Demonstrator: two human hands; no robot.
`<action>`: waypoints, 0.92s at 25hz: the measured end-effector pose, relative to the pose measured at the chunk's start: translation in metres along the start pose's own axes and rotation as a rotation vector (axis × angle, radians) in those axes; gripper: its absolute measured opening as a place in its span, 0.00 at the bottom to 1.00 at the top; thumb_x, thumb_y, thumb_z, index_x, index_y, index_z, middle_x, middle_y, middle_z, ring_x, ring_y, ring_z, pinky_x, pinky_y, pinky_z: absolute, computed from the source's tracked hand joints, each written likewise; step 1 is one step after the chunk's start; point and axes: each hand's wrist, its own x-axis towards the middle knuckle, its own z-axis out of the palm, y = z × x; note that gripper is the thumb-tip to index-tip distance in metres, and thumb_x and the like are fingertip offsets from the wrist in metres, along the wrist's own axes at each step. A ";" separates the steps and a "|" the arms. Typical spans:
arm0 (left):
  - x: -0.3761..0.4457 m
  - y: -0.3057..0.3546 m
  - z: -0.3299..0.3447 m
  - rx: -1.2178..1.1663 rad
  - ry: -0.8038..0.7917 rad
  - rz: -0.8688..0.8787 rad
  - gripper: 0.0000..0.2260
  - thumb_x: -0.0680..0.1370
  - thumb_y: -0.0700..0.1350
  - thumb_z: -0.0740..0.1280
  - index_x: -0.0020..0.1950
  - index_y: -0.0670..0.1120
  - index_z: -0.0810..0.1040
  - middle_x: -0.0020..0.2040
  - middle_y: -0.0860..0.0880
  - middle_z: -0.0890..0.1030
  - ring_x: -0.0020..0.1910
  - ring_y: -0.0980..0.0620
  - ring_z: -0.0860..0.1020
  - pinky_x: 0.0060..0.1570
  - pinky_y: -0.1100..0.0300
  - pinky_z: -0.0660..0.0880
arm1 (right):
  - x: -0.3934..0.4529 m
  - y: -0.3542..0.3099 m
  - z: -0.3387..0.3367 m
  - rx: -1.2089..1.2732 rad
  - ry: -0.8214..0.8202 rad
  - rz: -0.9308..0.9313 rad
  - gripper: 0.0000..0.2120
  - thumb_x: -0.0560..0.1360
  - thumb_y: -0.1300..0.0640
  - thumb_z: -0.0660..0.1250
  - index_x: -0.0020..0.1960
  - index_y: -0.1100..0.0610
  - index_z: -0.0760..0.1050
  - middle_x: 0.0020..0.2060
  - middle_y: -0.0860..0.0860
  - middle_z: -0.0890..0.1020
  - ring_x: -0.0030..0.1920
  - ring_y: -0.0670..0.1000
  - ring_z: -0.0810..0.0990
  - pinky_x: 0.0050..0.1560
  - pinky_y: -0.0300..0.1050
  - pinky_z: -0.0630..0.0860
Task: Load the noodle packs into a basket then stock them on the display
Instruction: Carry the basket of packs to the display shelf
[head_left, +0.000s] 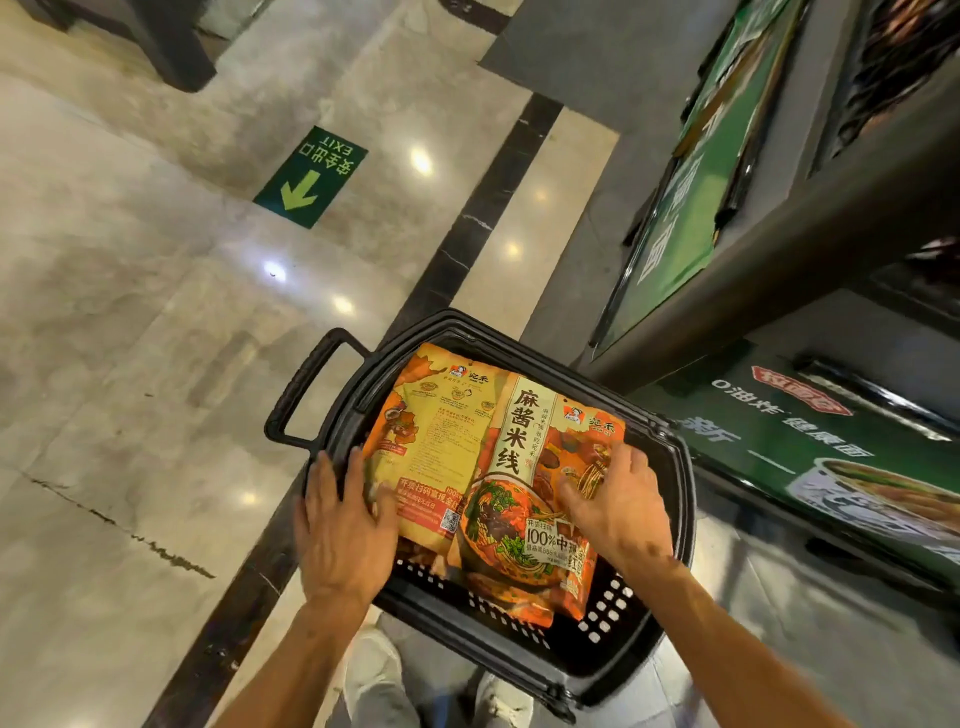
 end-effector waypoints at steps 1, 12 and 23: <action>-0.011 -0.008 0.004 -0.020 0.012 -0.083 0.33 0.81 0.65 0.44 0.83 0.51 0.46 0.83 0.42 0.46 0.82 0.43 0.45 0.78 0.45 0.42 | 0.007 -0.001 -0.007 -0.048 0.005 -0.041 0.36 0.75 0.37 0.69 0.74 0.54 0.62 0.69 0.54 0.70 0.69 0.56 0.70 0.69 0.55 0.71; -0.063 0.030 0.095 -1.171 0.116 -0.880 0.36 0.80 0.67 0.56 0.79 0.46 0.53 0.75 0.38 0.68 0.72 0.37 0.69 0.72 0.45 0.66 | 0.143 -0.040 -0.014 -0.210 -0.256 -0.216 0.52 0.71 0.19 0.48 0.79 0.57 0.58 0.73 0.61 0.72 0.71 0.62 0.72 0.70 0.61 0.71; -0.081 0.061 0.134 -0.998 0.426 -1.107 0.31 0.81 0.63 0.57 0.43 0.33 0.75 0.41 0.34 0.78 0.42 0.34 0.78 0.43 0.42 0.74 | 0.200 -0.024 -0.010 -0.243 -0.410 -0.332 0.41 0.74 0.23 0.50 0.40 0.60 0.79 0.38 0.57 0.84 0.41 0.57 0.84 0.53 0.58 0.80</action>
